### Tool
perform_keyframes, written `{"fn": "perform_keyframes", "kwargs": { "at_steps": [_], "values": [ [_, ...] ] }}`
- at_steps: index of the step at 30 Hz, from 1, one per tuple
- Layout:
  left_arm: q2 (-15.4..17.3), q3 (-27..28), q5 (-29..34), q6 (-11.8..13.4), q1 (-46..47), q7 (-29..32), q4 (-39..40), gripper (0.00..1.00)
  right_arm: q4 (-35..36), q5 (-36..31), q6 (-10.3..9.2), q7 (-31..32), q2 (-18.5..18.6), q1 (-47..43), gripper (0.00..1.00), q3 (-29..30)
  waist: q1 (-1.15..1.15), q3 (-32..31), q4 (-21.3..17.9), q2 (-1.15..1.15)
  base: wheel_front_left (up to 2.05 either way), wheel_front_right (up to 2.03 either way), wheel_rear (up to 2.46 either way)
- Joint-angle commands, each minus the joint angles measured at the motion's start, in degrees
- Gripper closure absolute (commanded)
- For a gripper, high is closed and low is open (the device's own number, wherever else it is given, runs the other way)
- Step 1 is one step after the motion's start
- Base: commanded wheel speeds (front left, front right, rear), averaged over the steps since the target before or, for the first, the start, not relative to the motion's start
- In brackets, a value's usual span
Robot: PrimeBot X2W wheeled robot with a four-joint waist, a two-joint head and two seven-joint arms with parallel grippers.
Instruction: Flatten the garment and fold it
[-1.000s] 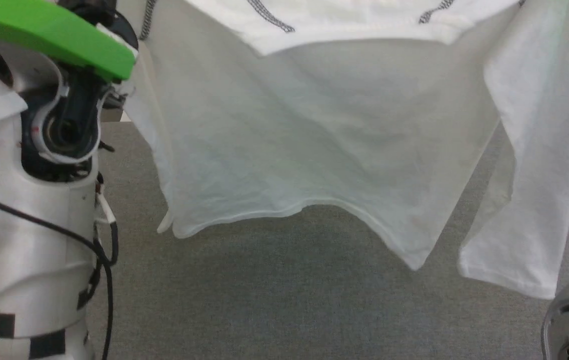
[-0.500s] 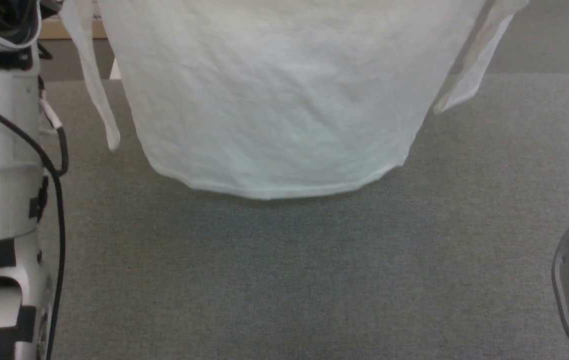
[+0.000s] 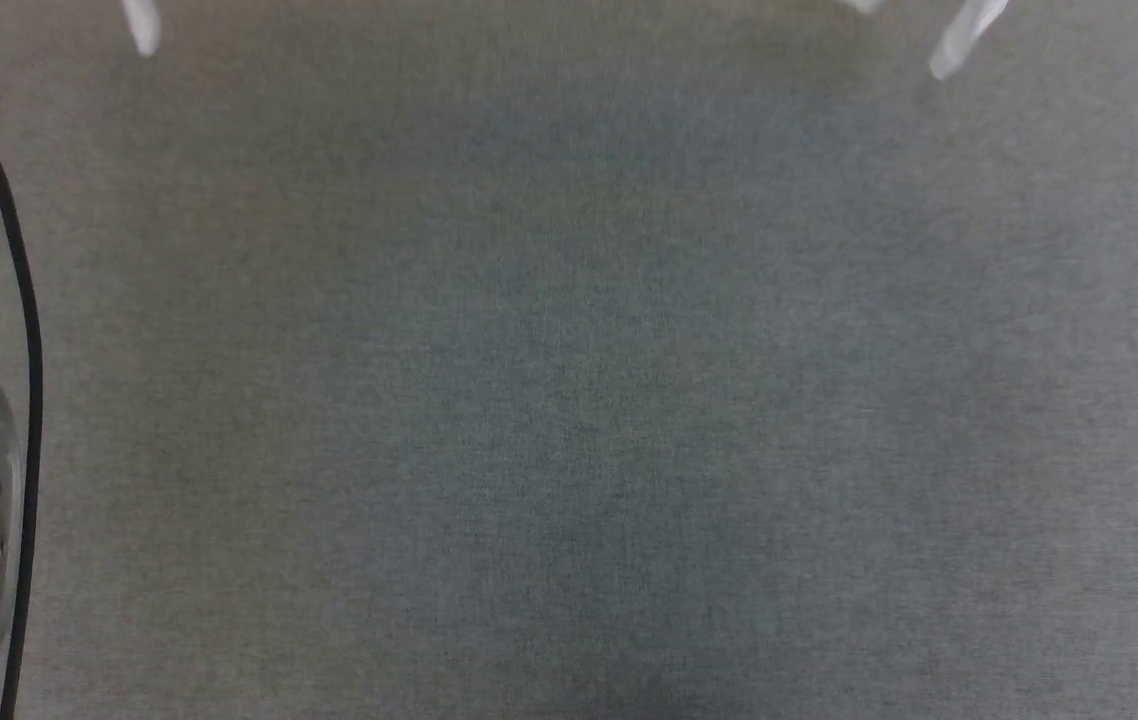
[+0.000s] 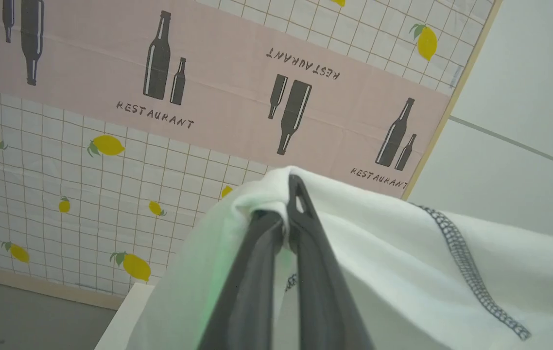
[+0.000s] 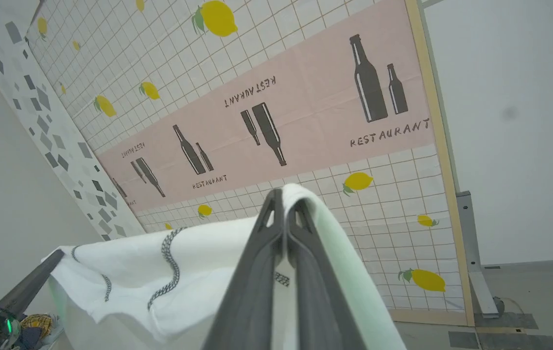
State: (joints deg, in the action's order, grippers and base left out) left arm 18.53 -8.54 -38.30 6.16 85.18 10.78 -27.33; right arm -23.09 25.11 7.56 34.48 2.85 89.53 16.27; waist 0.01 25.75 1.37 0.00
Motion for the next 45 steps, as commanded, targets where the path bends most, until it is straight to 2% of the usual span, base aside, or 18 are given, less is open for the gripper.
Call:
{"fn": "perform_keyframes", "kwargs": {
  "at_steps": [1, 7, 12, 19, 24, 29, 32, 34, 38, 45],
  "values": [
    [-0.3, 0.5, -0.2, -0.5, 1.4, -1.6, -0.8, 1.0, -0.7, 0.5, -0.08, -1.0, 0.0, 1.0, 1.0, -0.7, -0.01, 6.1, 0.7, 0.0, 0.0, 0.0, 0.0],
    [-0.9, 1.2, -1.2, -2.9, 1.6, -6.0, -4.3, 1.0, -2.6, 2.2, -0.08, -2.3, 0.6, -0.2, 1.0, -1.7, -0.01, 7.5, 1.1, 0.0, 0.0, 0.0, 0.0],
    [-1.1, 0.9, -2.3, -4.8, -1.8, -6.1, -7.0, 1.0, -2.3, 4.5, -0.08, -1.6, 2.5, -4.9, 1.0, -3.4, -0.01, 6.7, 1.6, 0.0, 0.0, 0.0, 0.0],
    [0.2, -0.4, -1.8, -6.8, -10.5, -7.3, -7.3, 1.0, 2.2, 10.1, -0.08, -0.8, 5.6, -17.0, 1.0, -6.4, -0.01, 1.8, 2.7, 0.0, 0.0, 0.0, 0.0],
    [0.4, -0.9, -2.4, -7.8, -21.5, -8.7, -3.6, 1.0, 8.2, 14.9, -0.08, -1.4, 6.6, -29.5, 1.0, -8.0, -0.01, -4.2, 3.1, 0.0, 0.0, 0.0, 0.0],
    [-0.9, -1.1, -3.7, -5.2, -38.3, -8.9, 4.4, 1.0, 15.5, 19.5, -0.08, -2.0, 6.8, -44.8, 1.0, -8.4, -0.01, -10.4, 3.3, 0.0, 0.0, 0.0, 0.0],
    [-1.5, -1.3, -4.0, -2.6, -49.1, -9.0, 10.0, 1.0, 20.9, 18.6, -0.08, -3.1, 7.7, -56.0, 1.0, -8.9, -0.01, -13.2, 3.3, 0.0, 0.0, 0.0, 0.0],
    [-2.1, -1.5, -4.4, -1.1, -55.7, -8.9, 13.0, 1.0, 22.9, 18.8, -0.08, -3.7, 6.4, -63.5, 1.0, -7.9, -0.01, -14.6, 3.1, 0.0, 0.0, 0.0, 0.0],
    [-3.6, -1.5, -5.8, 1.8, -67.3, -8.5, 17.3, 1.0, 25.4, 17.9, -0.08, -5.1, 4.4, -75.3, 1.0, -6.6, -0.01, -16.6, 2.1, 0.0, 0.0, 0.0, 0.0],
    [-4.2, -1.7, -7.0, 5.5, -81.7, -7.2, 19.6, 1.0, 25.2, 14.5, -0.08, -6.0, 3.9, -88.1, 1.0, -6.2, -0.01, -19.8, 1.2, 0.0, 0.0, 0.0, 0.0]
  ]
}}
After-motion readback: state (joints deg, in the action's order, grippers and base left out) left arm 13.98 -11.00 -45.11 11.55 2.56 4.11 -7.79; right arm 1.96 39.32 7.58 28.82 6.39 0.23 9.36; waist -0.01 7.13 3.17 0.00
